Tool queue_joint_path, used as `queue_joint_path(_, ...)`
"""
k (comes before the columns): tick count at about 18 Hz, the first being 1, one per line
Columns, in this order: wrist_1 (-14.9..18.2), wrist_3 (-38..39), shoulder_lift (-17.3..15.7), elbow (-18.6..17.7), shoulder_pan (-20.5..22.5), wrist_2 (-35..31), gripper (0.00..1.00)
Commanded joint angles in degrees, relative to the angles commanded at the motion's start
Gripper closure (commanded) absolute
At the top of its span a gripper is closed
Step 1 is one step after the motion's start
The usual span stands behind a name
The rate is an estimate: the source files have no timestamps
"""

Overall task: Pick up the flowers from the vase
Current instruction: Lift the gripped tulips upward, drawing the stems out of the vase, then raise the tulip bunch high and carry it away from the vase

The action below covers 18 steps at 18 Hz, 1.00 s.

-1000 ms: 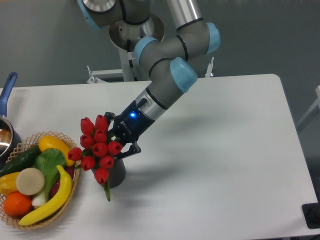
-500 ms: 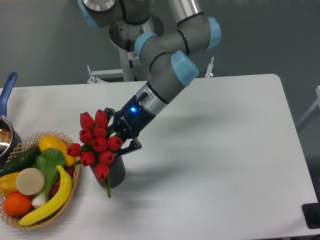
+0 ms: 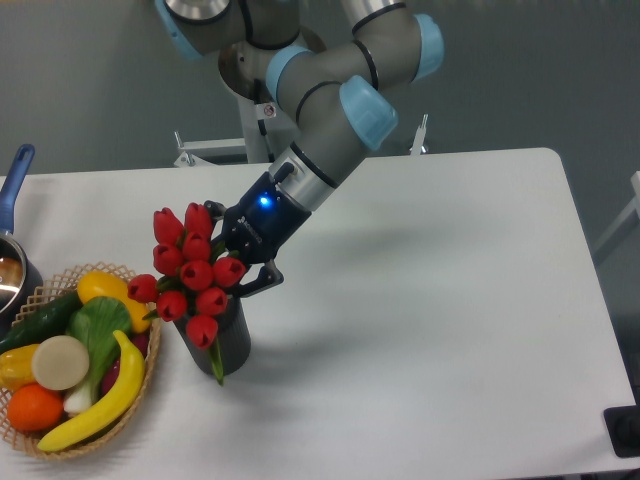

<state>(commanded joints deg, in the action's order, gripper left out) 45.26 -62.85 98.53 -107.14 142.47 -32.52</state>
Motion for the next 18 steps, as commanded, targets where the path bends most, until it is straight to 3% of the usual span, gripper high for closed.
queue_joint_path(12,0.0,7.74,-4.57,2.98,1.4,0.09,0.56)
queue_joint_path(18,0.09,10.55,-4.66,6.41,3.16,3.86,0.56)
